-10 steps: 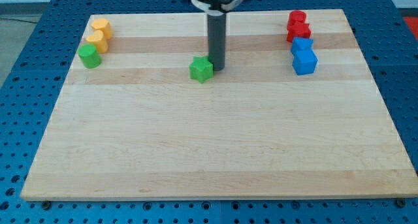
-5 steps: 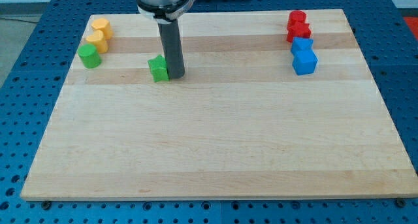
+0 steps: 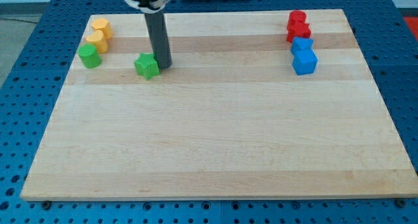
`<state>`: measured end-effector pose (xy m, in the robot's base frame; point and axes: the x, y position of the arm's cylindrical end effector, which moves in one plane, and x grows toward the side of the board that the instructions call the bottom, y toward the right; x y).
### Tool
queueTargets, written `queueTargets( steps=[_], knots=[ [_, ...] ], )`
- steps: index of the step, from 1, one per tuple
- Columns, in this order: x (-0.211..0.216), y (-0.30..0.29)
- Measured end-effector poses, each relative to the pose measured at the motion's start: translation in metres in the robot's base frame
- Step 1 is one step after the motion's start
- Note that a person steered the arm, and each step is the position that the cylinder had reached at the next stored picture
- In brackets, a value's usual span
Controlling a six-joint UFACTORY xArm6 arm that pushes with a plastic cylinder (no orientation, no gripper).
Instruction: Move the green star to the bottom of the green circle
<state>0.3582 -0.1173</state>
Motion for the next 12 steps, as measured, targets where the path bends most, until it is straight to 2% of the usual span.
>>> queueTargets(
  steps=[2, 5, 12],
  knots=[
    [0.024, -0.021],
    [0.015, -0.064],
    [0.023, -0.112]
  ],
)
